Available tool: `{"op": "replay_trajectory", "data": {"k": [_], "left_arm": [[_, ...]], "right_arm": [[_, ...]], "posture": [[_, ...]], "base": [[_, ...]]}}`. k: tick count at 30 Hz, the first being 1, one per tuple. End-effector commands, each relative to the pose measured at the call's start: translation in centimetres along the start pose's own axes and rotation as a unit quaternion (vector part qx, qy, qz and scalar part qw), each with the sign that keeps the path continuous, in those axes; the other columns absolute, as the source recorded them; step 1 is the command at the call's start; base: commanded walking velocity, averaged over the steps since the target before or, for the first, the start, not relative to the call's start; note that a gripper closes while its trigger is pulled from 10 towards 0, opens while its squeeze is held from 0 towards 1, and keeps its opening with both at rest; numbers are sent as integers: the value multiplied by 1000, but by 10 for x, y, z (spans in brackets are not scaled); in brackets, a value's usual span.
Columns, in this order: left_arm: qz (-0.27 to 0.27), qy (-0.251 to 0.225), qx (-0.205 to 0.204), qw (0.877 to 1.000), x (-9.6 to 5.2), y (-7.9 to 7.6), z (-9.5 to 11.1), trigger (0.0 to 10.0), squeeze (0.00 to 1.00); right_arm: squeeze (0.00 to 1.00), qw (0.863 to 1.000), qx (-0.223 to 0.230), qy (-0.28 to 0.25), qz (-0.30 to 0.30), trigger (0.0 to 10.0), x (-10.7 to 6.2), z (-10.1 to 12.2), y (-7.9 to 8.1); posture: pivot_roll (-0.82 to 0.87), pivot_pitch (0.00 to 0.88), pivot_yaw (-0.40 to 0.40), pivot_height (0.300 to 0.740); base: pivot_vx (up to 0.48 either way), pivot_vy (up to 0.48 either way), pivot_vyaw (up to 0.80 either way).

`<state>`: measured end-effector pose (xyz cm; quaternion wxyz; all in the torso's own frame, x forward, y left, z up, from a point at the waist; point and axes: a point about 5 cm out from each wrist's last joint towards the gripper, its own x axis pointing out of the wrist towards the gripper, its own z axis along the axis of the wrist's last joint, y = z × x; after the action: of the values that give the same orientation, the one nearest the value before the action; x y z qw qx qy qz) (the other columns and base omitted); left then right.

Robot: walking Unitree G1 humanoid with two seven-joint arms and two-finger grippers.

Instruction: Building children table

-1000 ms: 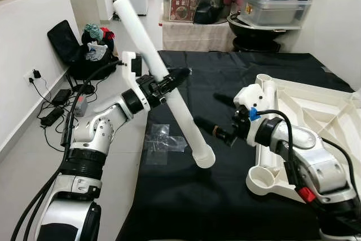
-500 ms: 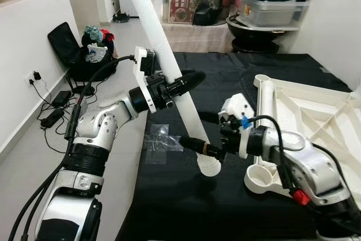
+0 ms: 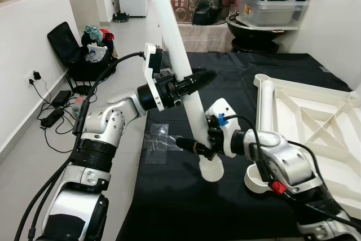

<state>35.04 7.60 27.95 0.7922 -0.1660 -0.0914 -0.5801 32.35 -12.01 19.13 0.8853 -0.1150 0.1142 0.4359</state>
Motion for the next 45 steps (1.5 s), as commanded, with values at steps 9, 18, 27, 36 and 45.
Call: {"op": "replay_trajectory", "data": {"k": [9,18,27,36,45], "left_arm": [[-15,10,-9,1000,2,-3,-8,10000,0],[-13,14,-12,1000,0,-3,-12,10000,0],[-12,12,-12,1000,0,-3,-10,10000,0],[-14,5,-2,1000,1,-3,-7,10000,0],[-23,-17,14,999,1,-5,-2,10000,1000]], "right_arm": [[1000,1000,-8,13,-7,10000,1,0,-2],[973,1000,-15,3,-5,10000,-1,6,-2],[0,1000,-3,-12,13,0,-5,8,1],[0,1000,10,-11,14,0,-5,6,2],[0,1000,18,-19,5,0,-6,6,0]], "posture": [[26,0,-30,740],[21,0,-28,740],[21,0,-27,740],[21,0,-28,740],[21,0,-30,740]], "base": [[0,0,0],[0,0,0],[0,0,0],[0,0,0],[0,0,0]]}}
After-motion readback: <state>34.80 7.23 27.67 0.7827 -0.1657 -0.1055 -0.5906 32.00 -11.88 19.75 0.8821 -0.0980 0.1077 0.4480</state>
